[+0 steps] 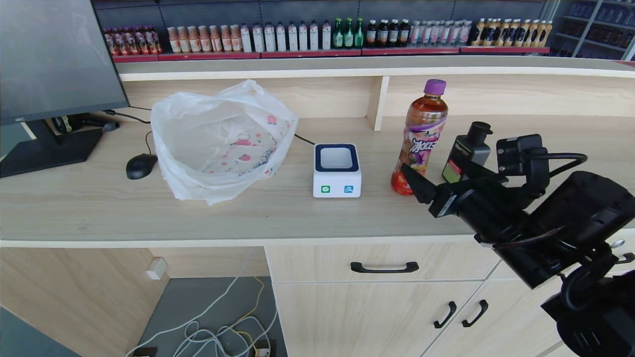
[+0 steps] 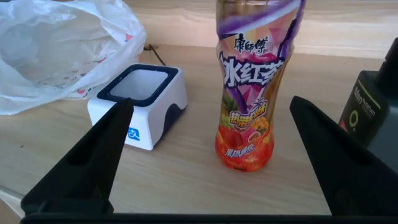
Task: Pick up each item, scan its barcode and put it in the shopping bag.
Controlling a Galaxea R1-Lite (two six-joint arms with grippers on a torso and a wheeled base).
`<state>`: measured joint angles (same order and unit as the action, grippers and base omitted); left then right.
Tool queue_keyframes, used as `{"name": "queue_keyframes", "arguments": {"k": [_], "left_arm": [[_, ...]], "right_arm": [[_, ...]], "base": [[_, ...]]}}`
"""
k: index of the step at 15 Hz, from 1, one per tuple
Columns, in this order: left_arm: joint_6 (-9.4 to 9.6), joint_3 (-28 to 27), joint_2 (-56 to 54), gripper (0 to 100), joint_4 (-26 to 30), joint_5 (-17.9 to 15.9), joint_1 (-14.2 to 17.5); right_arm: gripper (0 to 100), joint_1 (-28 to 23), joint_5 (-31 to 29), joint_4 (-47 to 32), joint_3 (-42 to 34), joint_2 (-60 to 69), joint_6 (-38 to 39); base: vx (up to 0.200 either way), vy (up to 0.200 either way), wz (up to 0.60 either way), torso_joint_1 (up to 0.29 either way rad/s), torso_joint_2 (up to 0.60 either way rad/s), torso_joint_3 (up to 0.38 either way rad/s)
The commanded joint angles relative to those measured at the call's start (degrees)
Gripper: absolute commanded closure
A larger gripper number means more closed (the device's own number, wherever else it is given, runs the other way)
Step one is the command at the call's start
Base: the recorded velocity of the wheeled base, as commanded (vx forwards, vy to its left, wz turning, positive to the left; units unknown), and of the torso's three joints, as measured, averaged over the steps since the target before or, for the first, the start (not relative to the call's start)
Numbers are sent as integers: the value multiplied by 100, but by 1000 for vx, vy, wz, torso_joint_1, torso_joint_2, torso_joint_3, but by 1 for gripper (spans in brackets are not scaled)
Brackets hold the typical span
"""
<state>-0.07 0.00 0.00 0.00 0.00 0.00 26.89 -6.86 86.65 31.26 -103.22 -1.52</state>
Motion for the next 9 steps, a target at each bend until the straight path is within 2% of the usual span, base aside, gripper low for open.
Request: {"name": "queue_keyframes", "arguments": {"k": [1,9], "left_arm": [[-1,0,0,0,0,0,0],[-1,0,0,0,0,0,0]], "right_arm": [[0,-35,-78,45,302,-550,64],[0,-211,-52,27,636,-665,91]], "base": [[0,0,0,0,0,0],[0,0,0,0,0,0]]}}
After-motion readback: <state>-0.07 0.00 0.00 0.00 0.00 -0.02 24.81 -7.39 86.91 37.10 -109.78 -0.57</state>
